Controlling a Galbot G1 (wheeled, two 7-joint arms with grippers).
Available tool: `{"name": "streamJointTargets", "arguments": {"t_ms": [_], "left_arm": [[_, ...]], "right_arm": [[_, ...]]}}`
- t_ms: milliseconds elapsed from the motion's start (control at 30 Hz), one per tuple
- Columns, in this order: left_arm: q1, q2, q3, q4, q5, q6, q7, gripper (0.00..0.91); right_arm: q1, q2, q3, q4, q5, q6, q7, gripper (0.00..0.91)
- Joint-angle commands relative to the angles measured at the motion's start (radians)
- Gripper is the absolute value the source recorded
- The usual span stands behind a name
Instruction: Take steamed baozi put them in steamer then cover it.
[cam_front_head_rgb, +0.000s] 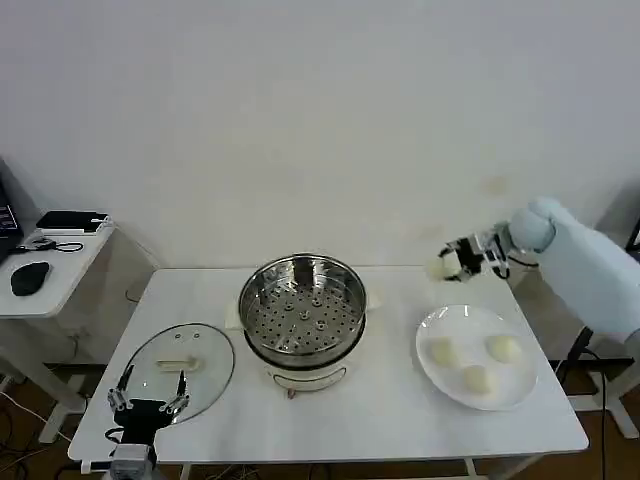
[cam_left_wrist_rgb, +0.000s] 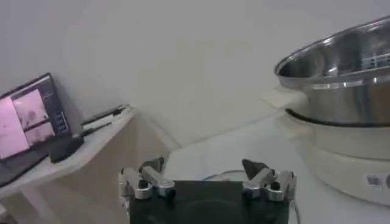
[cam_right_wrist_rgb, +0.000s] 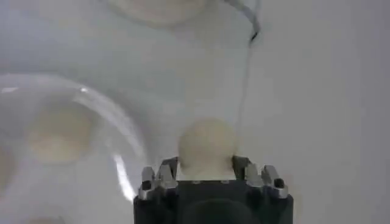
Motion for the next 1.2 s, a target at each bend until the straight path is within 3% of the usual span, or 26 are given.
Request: {"name": "streamJointTargets", "arguments": {"t_ms": [33,300,433,533,633,967,1200], "left_arm": [[-0.003,0.000,0.000,0.011,-0.010,0.003,0.000,0.907],[-0.007,-0.006,-0.005,0.021,-0.008,0.003,-0.001,0.907],[0.001,-0.005,-0.017,0.020,-0.008,0.003,0.000,0.907],[0.005,-0.001,-0.033,0.020,-0.011,0.002,0.001,0.907],[0.006,0.002,-0.042,0.016,-0.015,0.002,0.001,0.907],[0.006,-0.002,-0.049,0.012,-0.019,0.002,0.003,0.907],[0.008,-0.007,-0.050,0.005,-0.018,0.002,0.002,0.907]], "right_arm": [[0.263,0.115,-0.253,0.106,0.137,0.013,0.017,0.605],[0.268,0.257,-0.354,0.178,0.160,0.052,0.040,0.605],[0.258,0.295,-0.399,0.183,0.105,0.089,0.048,0.605],[0.226,0.318,-0.448,0.176,0.028,0.122,0.069,0.605],[0.184,0.341,-0.457,0.133,-0.082,0.202,0.100,0.605],[0.092,0.465,-0.385,-0.126,-0.339,0.397,0.206,0.605],[0.061,0.524,-0.341,-0.242,-0.422,0.461,0.251,0.605]]}}
